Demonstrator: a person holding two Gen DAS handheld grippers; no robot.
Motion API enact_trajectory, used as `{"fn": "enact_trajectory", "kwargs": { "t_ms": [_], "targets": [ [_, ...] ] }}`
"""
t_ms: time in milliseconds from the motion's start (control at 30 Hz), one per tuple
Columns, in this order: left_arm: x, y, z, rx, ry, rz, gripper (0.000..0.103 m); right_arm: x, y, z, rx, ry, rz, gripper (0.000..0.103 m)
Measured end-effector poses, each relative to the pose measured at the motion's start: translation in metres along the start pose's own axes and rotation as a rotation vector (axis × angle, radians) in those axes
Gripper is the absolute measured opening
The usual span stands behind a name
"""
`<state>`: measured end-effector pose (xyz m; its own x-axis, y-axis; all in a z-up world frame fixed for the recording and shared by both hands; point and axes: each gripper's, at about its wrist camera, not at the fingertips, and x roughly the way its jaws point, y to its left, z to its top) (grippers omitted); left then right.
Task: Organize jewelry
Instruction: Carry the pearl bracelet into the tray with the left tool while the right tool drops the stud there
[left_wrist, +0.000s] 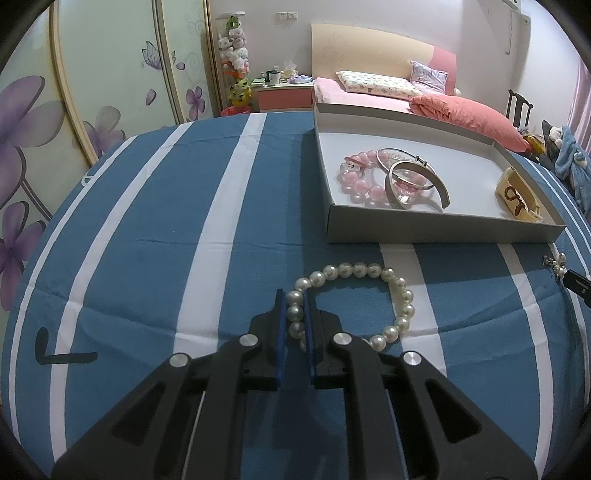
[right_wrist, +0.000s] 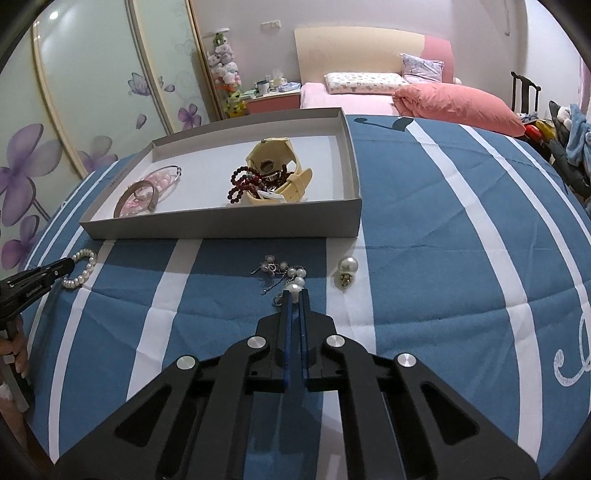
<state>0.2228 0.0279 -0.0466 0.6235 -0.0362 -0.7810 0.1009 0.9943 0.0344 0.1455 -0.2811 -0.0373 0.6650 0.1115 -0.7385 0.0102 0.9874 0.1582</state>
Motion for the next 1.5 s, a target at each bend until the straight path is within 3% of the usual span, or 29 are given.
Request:
{"fn": "enact_trajectory", "kwargs": {
  "t_ms": [267, 433, 667, 800, 933, 1267, 1500],
  "targets": [
    [0.000, 0.000, 0.000, -0.002, 0.000, -0.002, 0.011, 0.004, -0.002, 0.004, 0.025, 0.008, 0.006, 0.006],
    [0.000, 0.000, 0.000, -0.002, 0.000, -0.003, 0.011, -0.002, -0.001, 0.004, 0.021, -0.010, 0.007, 0.035],
    [0.000, 0.000, 0.000, -0.003, 0.000, -0.003, 0.011, 0.006, 0.004, 0.008, 0.000, 0.005, -0.002, 0.033],
    [0.000, 0.000, 0.000, -0.004, 0.000, -0.004, 0.011, 0.013, 0.008, 0.008, -0.023, 0.027, -0.011, 0.016],
    [-0.001, -0.001, 0.001, -0.005, -0.001, -0.006, 0.011, 0.005, 0.003, 0.005, -0.003, 0.007, -0.003, 0.016],
    [-0.013, -0.002, -0.003, -0.021, -0.041, -0.042, 0.010, -0.037, 0.007, 0.007, 0.003, -0.132, 0.044, 0.016],
    [-0.048, -0.005, 0.001, -0.041, -0.164, -0.100, 0.010, -0.063, 0.020, 0.010, -0.026, -0.253, 0.070, 0.016]
  ]
}}
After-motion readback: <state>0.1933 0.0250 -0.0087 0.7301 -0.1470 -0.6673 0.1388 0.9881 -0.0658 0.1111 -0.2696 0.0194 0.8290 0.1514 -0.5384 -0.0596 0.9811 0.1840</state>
